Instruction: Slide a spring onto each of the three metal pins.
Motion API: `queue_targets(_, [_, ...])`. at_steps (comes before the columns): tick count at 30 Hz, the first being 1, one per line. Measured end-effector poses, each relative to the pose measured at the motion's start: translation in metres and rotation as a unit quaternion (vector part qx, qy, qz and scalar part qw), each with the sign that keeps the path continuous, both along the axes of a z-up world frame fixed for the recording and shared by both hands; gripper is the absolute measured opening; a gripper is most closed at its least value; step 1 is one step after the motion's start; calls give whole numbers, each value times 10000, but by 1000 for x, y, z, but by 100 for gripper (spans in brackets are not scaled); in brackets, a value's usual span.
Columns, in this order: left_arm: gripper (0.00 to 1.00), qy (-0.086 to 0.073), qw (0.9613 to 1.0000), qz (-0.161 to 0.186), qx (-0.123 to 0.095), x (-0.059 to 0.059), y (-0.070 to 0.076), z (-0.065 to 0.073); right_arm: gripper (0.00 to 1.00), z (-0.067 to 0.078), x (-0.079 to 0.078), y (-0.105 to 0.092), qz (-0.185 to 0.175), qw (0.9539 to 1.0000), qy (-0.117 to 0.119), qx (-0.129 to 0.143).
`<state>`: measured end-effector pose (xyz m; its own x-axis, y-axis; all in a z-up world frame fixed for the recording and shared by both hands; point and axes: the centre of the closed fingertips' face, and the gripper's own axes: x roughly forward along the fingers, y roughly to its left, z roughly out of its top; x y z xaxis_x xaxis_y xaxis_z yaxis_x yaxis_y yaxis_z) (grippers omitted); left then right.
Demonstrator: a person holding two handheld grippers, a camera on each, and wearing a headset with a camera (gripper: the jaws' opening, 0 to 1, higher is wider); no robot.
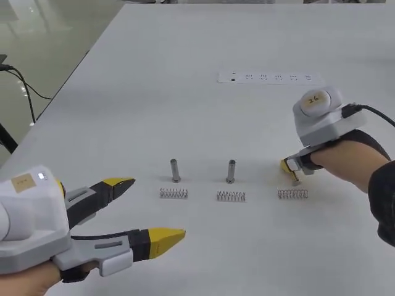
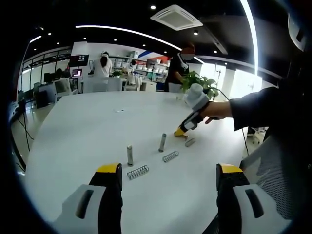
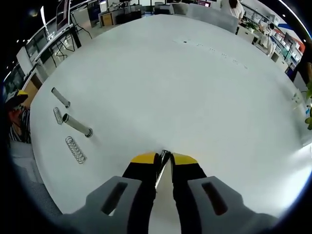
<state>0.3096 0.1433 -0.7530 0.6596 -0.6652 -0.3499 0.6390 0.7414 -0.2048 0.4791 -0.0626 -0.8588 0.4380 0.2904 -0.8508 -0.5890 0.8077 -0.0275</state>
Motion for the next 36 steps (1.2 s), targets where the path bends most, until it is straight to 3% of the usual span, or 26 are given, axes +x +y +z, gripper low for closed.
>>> queue_targets(13, [77,-10,10000,11,-9,0,0,1,10,0,0,-1,-35,10000,13,-3])
queue_targets(36, [77,-71,9999,-96,-4,-2,-7,5,10,36,-14,-3,-87,9982,-442,397])
